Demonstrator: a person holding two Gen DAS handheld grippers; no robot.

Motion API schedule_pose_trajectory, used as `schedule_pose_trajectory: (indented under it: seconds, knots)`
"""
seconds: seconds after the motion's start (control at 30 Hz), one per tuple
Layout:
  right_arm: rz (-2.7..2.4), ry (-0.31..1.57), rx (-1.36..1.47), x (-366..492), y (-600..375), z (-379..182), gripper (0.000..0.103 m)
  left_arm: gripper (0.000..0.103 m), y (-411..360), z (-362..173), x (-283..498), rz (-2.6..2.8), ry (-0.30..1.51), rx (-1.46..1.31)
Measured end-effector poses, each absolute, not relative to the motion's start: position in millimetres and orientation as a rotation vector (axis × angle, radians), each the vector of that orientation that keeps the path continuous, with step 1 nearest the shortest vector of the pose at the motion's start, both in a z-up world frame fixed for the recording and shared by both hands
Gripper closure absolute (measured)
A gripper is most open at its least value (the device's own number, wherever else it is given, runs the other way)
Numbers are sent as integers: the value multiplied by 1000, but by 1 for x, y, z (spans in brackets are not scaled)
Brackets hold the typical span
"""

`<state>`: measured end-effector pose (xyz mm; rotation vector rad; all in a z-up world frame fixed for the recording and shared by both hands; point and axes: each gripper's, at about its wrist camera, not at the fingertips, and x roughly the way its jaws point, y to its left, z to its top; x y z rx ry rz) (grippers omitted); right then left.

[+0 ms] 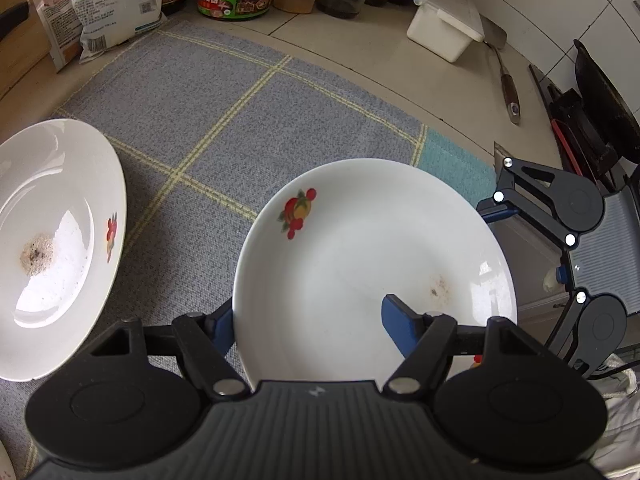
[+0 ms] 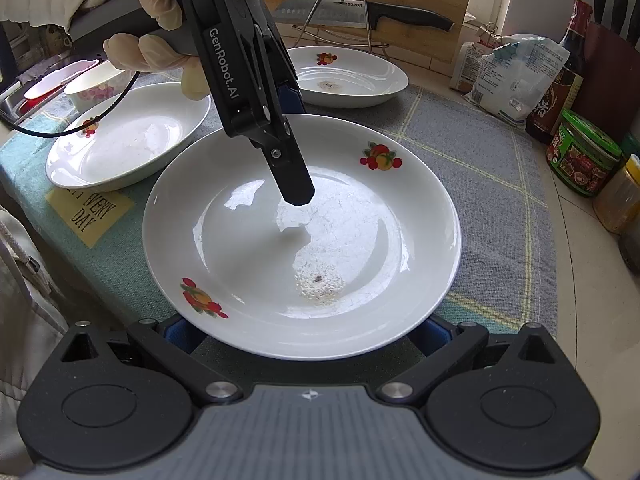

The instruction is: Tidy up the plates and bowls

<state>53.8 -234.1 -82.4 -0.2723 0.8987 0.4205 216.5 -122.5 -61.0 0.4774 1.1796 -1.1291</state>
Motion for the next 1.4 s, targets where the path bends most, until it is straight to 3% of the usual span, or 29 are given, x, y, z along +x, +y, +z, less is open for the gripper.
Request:
schedule_pose_trajectory:
  seconds: [1.4]
  knots:
    - [473,833,-363,106,-287,-64,0,31,-176,-32,266,-1055,1079,413]
